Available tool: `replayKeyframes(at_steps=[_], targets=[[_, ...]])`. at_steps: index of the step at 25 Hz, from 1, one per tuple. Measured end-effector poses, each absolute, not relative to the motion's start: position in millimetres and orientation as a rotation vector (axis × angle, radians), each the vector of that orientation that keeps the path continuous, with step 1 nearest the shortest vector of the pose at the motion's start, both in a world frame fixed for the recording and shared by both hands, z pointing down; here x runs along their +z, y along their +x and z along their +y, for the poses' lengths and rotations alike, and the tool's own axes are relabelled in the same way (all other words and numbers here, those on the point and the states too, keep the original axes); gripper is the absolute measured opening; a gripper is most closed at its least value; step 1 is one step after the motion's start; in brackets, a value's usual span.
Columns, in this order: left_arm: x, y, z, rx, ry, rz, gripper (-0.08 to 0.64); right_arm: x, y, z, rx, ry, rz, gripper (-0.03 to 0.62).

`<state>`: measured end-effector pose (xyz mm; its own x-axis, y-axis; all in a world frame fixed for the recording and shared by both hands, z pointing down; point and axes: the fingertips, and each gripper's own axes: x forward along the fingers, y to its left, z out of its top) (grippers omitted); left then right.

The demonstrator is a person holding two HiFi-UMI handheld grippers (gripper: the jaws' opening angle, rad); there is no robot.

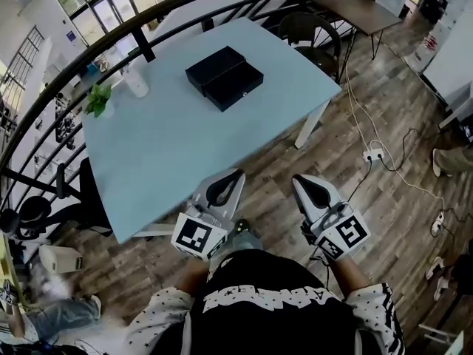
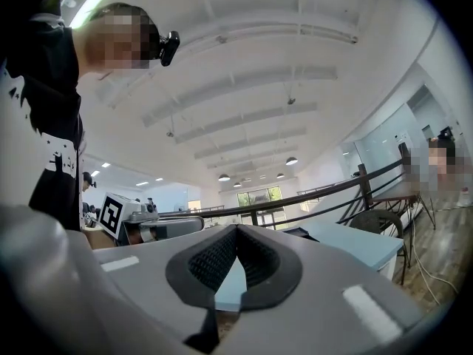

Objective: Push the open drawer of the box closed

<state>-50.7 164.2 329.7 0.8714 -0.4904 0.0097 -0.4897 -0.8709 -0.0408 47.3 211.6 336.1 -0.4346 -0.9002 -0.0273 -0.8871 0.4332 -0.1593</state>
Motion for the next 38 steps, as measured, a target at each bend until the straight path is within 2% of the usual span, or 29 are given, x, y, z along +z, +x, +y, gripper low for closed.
replayKeyframes(at_steps=[19,38], targets=[[343.8,-45.8,47.1,-0.047,-3.080,0.620,0.000,347.8,39.8,103.9,-0.216,-1.759,2.506,-0.008],[362.3,-60.3,-16.2,-0.098,-3.092,0.623,0.000,366.1,27.3,47.7,-0.221,-1.839,2.521,-0.008]])
